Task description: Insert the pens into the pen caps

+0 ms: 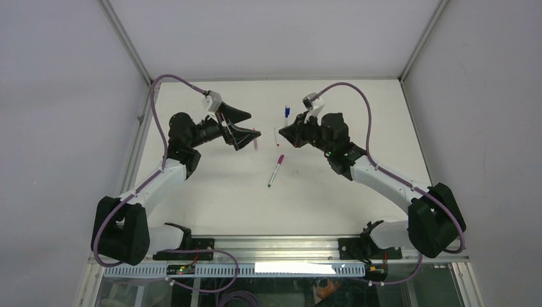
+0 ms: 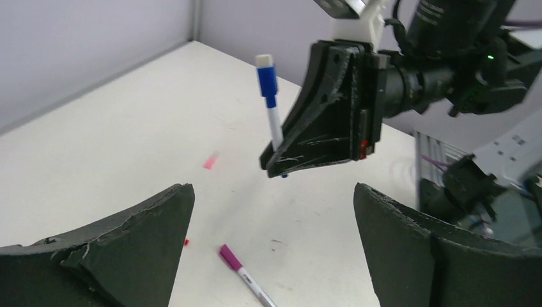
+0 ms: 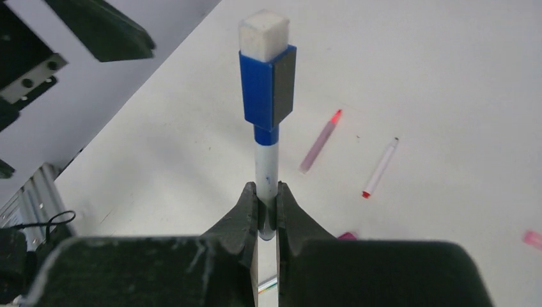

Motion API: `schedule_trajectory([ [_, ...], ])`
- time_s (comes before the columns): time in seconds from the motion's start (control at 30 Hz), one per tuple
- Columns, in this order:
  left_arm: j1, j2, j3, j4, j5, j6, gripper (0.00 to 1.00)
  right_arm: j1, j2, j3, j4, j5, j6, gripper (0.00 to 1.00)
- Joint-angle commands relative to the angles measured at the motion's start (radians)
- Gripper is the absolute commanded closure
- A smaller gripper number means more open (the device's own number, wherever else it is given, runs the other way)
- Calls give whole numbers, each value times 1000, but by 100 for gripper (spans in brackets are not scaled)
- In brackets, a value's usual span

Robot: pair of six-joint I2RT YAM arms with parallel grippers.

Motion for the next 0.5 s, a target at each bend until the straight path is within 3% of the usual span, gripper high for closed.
schedule_trajectory([
  [0.0,9,-28,15,-165,-223,93,1,-7,-39,-11,-130,214,76,100],
  [0.17,6,77,133,-455,-449,192,4,-10,48,68,-511,358,187,100],
  [0.3,-15,149,196,-575,-616,228,12,-10,128,111,-667,341,240,100],
  [0.37,-50,198,253,-650,-707,261,20,-9,160,113,-711,335,250,100],
  [0.47,-87,267,321,-749,-820,287,41,-8,200,102,-728,343,249,100],
])
